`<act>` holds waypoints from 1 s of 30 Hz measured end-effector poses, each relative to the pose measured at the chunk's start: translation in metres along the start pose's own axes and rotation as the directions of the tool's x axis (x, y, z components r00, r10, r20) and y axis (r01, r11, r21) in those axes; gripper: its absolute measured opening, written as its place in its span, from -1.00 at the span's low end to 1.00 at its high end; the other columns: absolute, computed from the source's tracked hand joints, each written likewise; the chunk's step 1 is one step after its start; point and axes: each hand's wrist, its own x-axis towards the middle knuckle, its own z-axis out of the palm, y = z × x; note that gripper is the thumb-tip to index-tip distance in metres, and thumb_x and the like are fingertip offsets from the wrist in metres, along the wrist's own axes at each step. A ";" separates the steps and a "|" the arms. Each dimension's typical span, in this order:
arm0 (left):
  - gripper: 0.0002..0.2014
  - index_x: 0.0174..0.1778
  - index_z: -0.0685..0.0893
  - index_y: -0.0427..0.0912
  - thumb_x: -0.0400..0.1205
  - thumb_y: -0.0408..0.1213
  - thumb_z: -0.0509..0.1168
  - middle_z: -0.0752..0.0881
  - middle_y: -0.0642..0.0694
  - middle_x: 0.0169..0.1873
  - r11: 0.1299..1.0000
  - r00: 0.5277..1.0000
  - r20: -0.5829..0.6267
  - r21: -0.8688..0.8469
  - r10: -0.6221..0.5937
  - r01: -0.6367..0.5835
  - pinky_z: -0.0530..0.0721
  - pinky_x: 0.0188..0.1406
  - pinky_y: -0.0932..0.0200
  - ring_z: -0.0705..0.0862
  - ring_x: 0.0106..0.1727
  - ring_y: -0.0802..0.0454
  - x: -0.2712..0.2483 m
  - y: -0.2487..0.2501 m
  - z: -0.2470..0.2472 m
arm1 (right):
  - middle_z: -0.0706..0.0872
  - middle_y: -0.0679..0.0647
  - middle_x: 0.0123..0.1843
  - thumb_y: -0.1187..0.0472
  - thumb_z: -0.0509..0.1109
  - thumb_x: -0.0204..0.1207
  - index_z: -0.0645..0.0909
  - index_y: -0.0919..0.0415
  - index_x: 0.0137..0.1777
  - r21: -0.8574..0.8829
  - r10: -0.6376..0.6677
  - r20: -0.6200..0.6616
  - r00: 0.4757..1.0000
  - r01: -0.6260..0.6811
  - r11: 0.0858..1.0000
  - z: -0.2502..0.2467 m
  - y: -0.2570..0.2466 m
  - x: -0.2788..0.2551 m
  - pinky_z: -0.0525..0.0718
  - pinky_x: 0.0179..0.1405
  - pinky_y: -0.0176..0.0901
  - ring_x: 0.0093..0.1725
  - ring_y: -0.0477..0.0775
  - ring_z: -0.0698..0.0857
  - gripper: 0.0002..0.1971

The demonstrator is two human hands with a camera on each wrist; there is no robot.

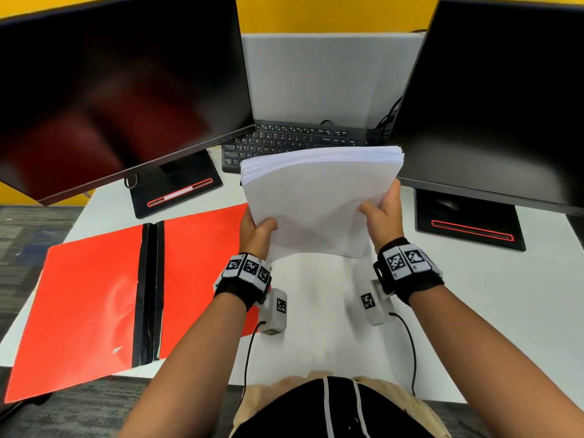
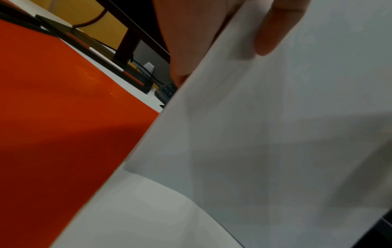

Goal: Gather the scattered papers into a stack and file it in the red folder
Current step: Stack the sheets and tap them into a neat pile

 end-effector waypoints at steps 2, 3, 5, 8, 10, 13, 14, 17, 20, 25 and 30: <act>-0.52 0.13 0.59 -0.21 0.26 -0.47 0.17 0.69 -0.03 -0.21 0.998 0.999 0.014 -0.034 0.050 -0.049 0.67 -0.38 0.40 0.68 -0.28 0.17 -0.003 0.007 -0.002 | 0.63 0.09 0.15 0.42 0.24 0.19 0.37 0.10 0.26 -0.022 0.020 0.056 0.998 -0.019 1.000 -0.006 0.001 0.001 0.60 0.29 0.06 0.16 0.09 0.62 -0.42; -0.56 0.07 0.60 -0.16 0.28 -0.48 0.15 0.68 -0.04 -0.21 0.995 0.996 0.024 -0.058 0.087 -0.085 0.66 -0.37 0.40 0.68 -0.30 0.21 -0.004 0.012 -0.002 | 0.63 0.08 0.15 0.41 0.26 0.19 0.38 0.08 0.27 -0.032 0.033 0.083 0.996 -0.031 0.999 -0.009 0.002 0.001 0.60 0.29 0.05 0.17 0.09 0.63 -0.42; -0.59 -0.03 0.58 -0.05 0.30 -0.53 0.12 0.65 -0.04 -0.23 0.982 0.985 0.051 -0.101 0.167 -0.161 0.63 -0.32 0.36 0.65 -0.32 0.25 -0.005 0.025 -0.003 | 0.65 0.01 0.13 0.38 0.30 0.21 0.40 0.13 0.34 -0.047 0.061 0.136 0.989 -0.056 0.997 -0.014 0.002 0.001 0.63 0.23 -0.03 0.17 0.07 0.63 -0.39; -0.56 -0.02 0.57 -0.02 0.29 -0.57 0.15 0.66 -0.03 -0.22 0.964 0.956 0.135 -0.099 0.260 -0.248 0.57 -0.20 0.26 0.62 -0.23 0.18 0.002 0.044 -0.007 | 0.66 0.06 0.18 0.36 0.35 0.25 0.41 0.26 0.42 -0.056 0.080 0.196 0.977 -0.070 0.996 -0.020 0.003 0.003 0.60 0.17 -0.11 0.19 0.09 0.64 -0.36; -0.53 0.00 0.60 -0.02 0.27 -0.58 0.15 0.69 0.01 -0.23 0.965 0.951 0.172 -0.097 0.258 -0.244 0.59 -0.18 0.25 0.64 -0.20 0.13 0.007 0.052 -0.008 | 0.65 0.10 0.19 0.40 0.33 0.21 0.40 0.21 0.39 -0.036 0.095 0.197 0.976 -0.089 0.995 -0.020 0.002 0.005 0.59 0.19 -0.05 0.19 0.11 0.63 -0.35; -0.51 0.02 0.60 -0.11 0.22 -0.56 0.11 0.71 0.06 -0.31 0.979 0.969 0.146 -0.075 0.198 -0.188 0.60 -0.26 0.25 0.65 -0.27 0.14 0.007 0.050 -0.003 | 0.63 0.05 0.12 0.45 0.26 0.12 0.36 0.03 0.29 0.002 0.116 0.150 0.982 -0.117 0.993 -0.015 0.002 0.005 0.60 0.20 0.03 0.12 0.08 0.63 -0.33; -0.51 0.04 0.59 -0.19 0.21 -0.55 0.10 0.71 0.08 -0.36 0.984 0.977 0.124 -0.073 0.171 -0.163 0.62 -0.31 0.31 0.67 -0.33 0.19 0.004 0.049 0.000 | 0.63 0.04 0.08 0.45 0.24 0.11 0.36 0.01 0.27 0.016 0.115 0.129 0.985 -0.118 0.993 -0.012 0.002 0.004 0.60 0.17 0.03 0.09 0.06 0.63 -0.33; -0.54 0.01 0.56 -0.25 0.19 -0.52 0.08 0.68 0.11 -0.46 0.988 0.994 0.020 -0.109 0.110 -0.108 0.59 -0.48 0.48 0.64 -0.51 0.34 -0.005 0.045 0.009 | 0.62 -0.03 -0.03 0.44 0.18 0.11 0.38 0.12 0.29 0.046 0.102 0.059 0.993 -0.105 0.993 -0.004 0.002 0.000 0.61 -0.01 -0.15 -0.05 -0.05 0.62 -0.35; -0.56 -0.04 0.58 -0.18 0.19 -0.50 0.09 0.63 -0.01 -0.33 0.990 0.996 0.004 -0.105 0.090 -0.089 0.61 -0.49 0.49 0.65 -0.51 0.37 -0.011 0.045 0.010 | 0.63 0.00 -0.01 0.44 0.17 0.14 0.40 0.17 0.30 0.028 0.098 0.054 0.994 -0.100 0.995 -0.005 0.002 0.000 0.61 0.02 -0.20 -0.03 -0.07 0.63 -0.37; -0.59 0.10 0.49 -0.13 0.31 -0.33 0.31 0.62 -0.08 -0.11 0.907 0.907 0.149 0.094 0.395 -0.411 0.56 -0.01 0.12 0.61 -0.10 0.05 0.000 0.068 -0.005 | 0.65 0.13 0.17 0.44 0.22 0.17 0.44 0.13 0.31 -0.035 0.106 0.128 0.986 -0.102 0.994 -0.013 0.007 0.002 0.61 0.19 -0.05 0.16 0.12 0.64 -0.38; -0.32 0.24 0.49 -0.06 0.28 0.25 0.35 0.73 0.04 -0.06 0.207 0.762 0.545 0.749 0.349 -0.630 0.62 0.06 0.09 0.71 -0.04 -0.07 0.003 0.161 0.029 | 0.64 0.17 0.20 0.43 0.23 0.18 0.42 0.19 0.36 -0.057 0.097 0.132 0.987 -0.090 0.994 -0.011 0.009 0.004 0.61 0.22 -0.03 0.19 0.14 0.63 -0.35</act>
